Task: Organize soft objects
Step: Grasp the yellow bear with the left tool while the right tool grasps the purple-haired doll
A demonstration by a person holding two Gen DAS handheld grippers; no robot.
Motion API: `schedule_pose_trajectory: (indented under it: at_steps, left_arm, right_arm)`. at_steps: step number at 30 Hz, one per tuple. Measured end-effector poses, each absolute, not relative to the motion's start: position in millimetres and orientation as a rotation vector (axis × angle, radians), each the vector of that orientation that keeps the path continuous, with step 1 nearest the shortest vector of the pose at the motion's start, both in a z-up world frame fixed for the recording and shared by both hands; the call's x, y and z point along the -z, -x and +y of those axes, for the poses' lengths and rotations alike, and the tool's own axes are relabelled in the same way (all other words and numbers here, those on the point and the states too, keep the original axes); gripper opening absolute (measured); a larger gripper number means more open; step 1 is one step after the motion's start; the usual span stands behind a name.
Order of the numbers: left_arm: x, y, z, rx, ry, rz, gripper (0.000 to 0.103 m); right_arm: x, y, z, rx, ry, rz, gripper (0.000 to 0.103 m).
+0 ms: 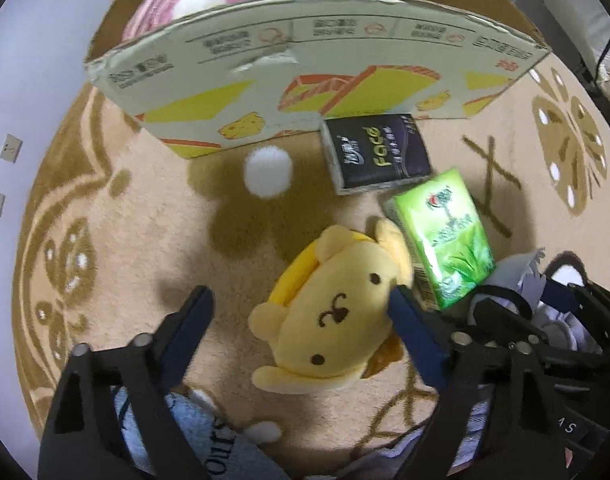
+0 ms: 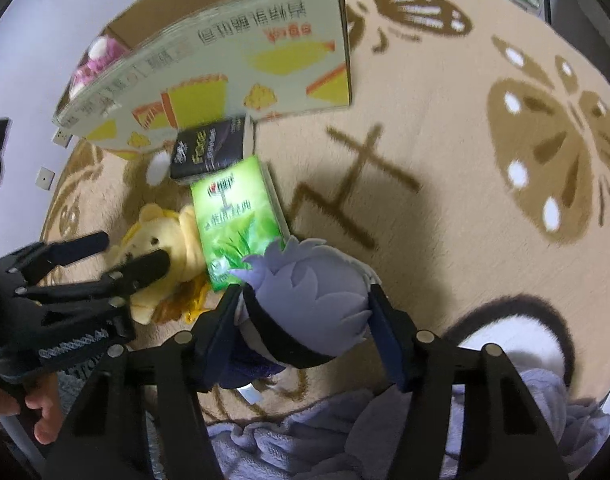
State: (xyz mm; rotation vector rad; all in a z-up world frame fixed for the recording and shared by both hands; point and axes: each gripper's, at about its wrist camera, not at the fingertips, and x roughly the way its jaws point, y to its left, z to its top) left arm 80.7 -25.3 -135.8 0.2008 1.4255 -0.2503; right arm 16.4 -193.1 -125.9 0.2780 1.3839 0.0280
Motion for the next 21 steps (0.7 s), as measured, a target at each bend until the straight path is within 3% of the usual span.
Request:
schedule_pose_trajectory:
  at_steps: [11,16,21]
  left_arm:
    - [154,-75,-48,0.297,-0.223,1.467,0.067]
    - [149,-75,-53,0.298,-0.228,1.435,0.057]
    - [133,-68,-56,0.286,-0.252,1.364,0.055]
  right_arm:
    - [106,-19,-209,0.003,-0.281,1.309,0.065]
    - [95,-19,-209,-0.006,-0.281,1.251,0.065]
    - [80,-21,-205,-0.014,-0.254,1.172,0.065]
